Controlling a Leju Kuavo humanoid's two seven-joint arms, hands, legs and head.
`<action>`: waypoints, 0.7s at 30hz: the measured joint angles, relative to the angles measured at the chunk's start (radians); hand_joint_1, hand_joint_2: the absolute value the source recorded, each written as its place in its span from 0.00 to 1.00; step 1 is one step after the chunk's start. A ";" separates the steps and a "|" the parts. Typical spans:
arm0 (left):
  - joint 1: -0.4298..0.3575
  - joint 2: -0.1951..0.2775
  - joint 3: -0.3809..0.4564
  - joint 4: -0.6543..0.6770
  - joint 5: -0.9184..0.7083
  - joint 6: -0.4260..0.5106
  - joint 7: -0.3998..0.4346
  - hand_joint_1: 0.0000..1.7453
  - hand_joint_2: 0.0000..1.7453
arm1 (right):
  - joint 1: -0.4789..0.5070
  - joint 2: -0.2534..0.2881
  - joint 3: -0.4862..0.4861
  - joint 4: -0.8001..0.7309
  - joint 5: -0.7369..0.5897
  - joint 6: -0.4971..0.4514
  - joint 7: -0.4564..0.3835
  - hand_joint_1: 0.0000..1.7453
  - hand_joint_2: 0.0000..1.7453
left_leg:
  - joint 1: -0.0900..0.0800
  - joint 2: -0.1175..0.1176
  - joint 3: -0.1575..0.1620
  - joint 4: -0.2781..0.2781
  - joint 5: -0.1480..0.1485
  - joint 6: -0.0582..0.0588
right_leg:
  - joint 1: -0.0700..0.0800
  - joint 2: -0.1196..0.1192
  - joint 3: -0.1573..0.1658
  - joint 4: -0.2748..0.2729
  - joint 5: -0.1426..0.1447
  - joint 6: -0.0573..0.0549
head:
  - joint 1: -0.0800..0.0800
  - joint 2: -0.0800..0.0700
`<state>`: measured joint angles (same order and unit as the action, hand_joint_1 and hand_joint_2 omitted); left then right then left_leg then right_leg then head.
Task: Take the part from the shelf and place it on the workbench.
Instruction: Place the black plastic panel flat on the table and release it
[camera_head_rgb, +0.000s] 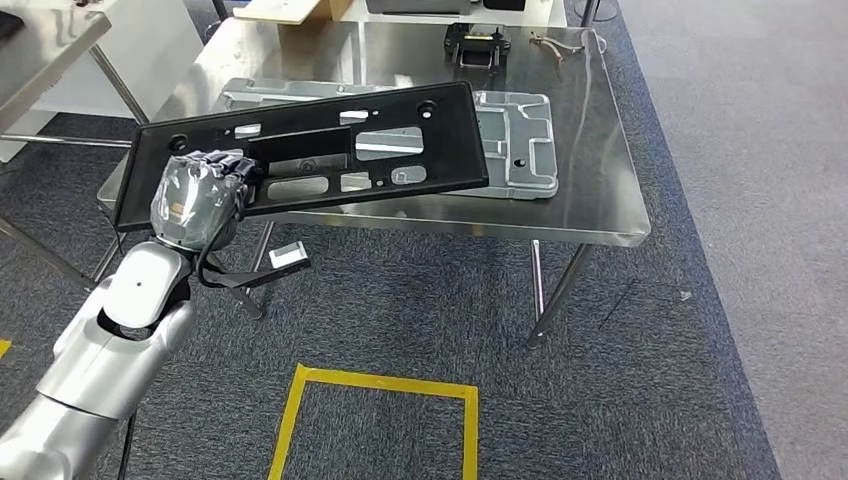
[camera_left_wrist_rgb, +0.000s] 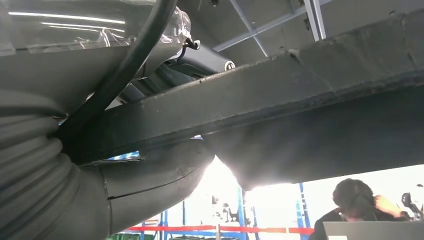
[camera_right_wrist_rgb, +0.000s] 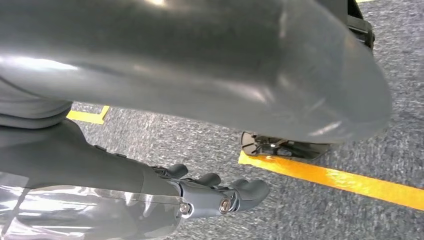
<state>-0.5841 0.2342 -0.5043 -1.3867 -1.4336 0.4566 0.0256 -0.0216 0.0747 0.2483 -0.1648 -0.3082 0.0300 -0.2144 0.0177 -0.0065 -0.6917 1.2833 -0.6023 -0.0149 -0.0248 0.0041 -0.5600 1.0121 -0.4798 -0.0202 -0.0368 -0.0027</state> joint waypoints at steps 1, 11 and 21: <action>0.001 0.000 0.000 0.001 0.000 0.000 0.000 1.00 1.00 | 0.000 0.000 0.000 0.000 0.000 0.000 0.000 0.00 0.00 | 0.003 0.001 0.007 -0.051 0.035 -0.003 | -0.003 0.000 0.015 0.000 -0.011 0.005 | 0.000 0.000; -0.006 0.003 0.000 0.007 0.004 0.000 -0.001 1.00 1.00 | -0.003 -0.001 0.000 0.001 0.000 0.000 0.000 0.00 0.00 | -0.003 0.001 0.086 -0.261 0.174 0.047 | -0.006 -0.003 -0.015 0.130 -0.068 0.057 | 0.000 0.000; -0.001 0.004 -0.002 0.013 0.008 0.002 -0.003 1.00 1.00 | 0.002 -0.009 -0.001 0.001 0.001 -0.001 0.001 0.00 0.00 | -0.042 -0.011 0.184 -0.267 0.098 0.060 | 0.058 0.011 -0.099 0.014 0.067 -0.037 | -0.001 0.000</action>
<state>-0.5852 0.2379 -0.5062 -1.3736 -1.4261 0.4584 0.0226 -0.0194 0.0657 0.2477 -0.1634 -0.3077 0.0289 -0.2132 -0.0240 -0.0178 -0.5079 1.0166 -0.5043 0.0451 0.0328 0.0151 -0.6593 1.0260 -0.4132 -0.0568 -0.0376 -0.0027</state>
